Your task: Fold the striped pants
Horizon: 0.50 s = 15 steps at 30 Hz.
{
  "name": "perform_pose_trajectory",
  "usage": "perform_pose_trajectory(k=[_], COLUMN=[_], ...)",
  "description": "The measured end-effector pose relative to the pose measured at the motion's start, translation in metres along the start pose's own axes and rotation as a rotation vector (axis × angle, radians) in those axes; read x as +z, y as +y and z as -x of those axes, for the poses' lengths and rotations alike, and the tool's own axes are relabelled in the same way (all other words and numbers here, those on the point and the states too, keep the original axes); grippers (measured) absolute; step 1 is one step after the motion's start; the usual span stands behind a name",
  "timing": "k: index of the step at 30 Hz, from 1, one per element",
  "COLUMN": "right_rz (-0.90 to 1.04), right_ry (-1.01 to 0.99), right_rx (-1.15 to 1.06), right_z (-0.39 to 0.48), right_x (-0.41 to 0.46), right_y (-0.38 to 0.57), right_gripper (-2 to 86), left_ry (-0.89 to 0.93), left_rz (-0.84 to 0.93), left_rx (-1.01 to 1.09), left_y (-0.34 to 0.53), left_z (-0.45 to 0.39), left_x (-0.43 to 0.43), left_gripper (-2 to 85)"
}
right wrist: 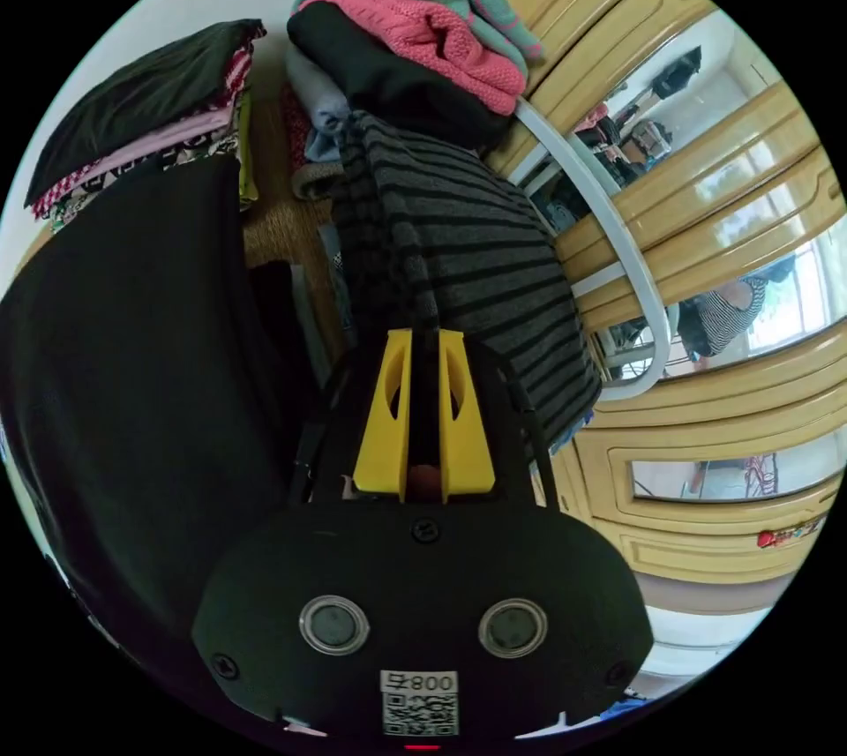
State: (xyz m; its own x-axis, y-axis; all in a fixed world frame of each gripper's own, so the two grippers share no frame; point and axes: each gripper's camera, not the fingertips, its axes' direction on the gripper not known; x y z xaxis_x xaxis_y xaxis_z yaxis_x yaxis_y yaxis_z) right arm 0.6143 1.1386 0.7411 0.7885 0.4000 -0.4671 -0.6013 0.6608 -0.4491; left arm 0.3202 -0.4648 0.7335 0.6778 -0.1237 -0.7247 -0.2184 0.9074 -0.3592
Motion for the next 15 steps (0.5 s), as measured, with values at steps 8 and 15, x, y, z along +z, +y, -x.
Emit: perform_pose_trajectory(k=[8,15], right_rz=[-0.211,-0.512], right_ry=[-0.252,-0.553], right_rx=[0.338,0.661], right_z=[-0.143,-0.304], right_x=[-0.045,-0.124], right_y=[0.037,0.108], right_gripper=[2.2,1.0], left_ry=[-0.007,0.054], left_rz=[-0.009,-0.081], left_rx=[0.044,-0.028], left_y=[0.067,0.138], left_z=[0.005,0.018], left_x=[-0.041,-0.079], left_gripper=[-0.1,0.0])
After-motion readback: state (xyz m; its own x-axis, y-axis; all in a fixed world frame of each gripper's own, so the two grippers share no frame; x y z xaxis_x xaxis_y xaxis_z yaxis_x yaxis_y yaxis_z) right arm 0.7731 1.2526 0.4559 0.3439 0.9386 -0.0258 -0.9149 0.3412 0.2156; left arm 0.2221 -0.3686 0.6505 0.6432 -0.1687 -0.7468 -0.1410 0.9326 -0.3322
